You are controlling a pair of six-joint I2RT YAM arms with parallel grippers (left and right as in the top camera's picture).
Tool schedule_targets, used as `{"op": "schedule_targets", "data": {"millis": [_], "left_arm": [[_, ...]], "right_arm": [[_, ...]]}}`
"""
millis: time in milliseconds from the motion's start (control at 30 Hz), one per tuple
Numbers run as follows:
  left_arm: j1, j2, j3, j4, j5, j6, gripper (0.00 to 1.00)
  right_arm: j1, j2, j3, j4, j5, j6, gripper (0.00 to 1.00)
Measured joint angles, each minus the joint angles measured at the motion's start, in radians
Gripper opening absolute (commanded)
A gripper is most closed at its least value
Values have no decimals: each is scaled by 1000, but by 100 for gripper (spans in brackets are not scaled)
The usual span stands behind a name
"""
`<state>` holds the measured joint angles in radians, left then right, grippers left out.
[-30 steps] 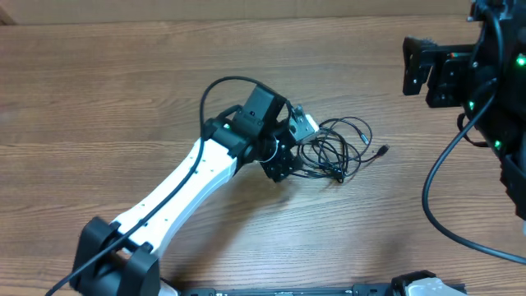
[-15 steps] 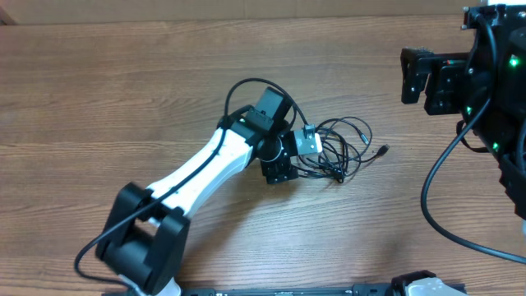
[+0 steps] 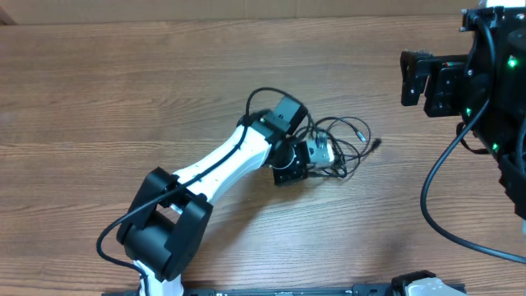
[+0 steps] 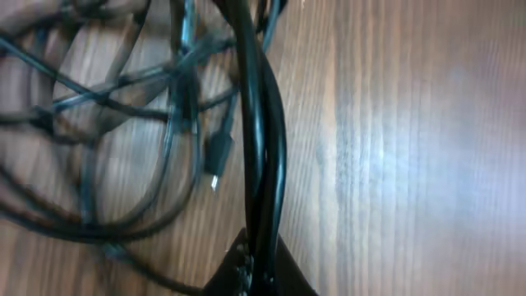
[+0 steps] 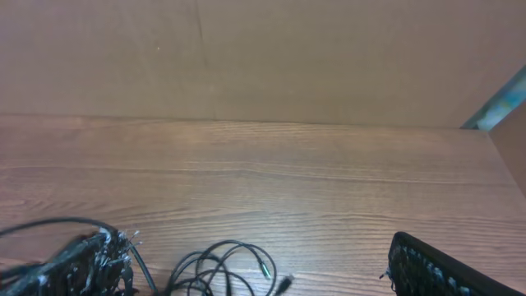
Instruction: Untangle cables
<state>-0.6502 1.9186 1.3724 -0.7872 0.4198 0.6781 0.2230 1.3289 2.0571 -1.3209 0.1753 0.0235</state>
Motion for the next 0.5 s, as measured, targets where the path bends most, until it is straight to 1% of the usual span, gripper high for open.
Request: {"op": "schedule_targets", "data": {"millis": [100,200,267,367,433,500], "left_arm": [[22,-28,163,-168,12,-81,4],[80,-100,380,-280,66,-172,4],[142,-180,551,-312,133,-265,4],[223,-279,722,-311,230,-394,4],[267,-346,799,-308,282,-490,4],[294,-402,839,-308,312,-576,4]], "right_arm": [[0,0,0,0,0,1,100],[0,0,0,0,-1,2,100],[0,2,0,1,-10,2,100],[0,14,0,0,-70,3,100],[0,28,-7,2,-112,2,99],[0,48,-23,2,-175,-2,98]]}}
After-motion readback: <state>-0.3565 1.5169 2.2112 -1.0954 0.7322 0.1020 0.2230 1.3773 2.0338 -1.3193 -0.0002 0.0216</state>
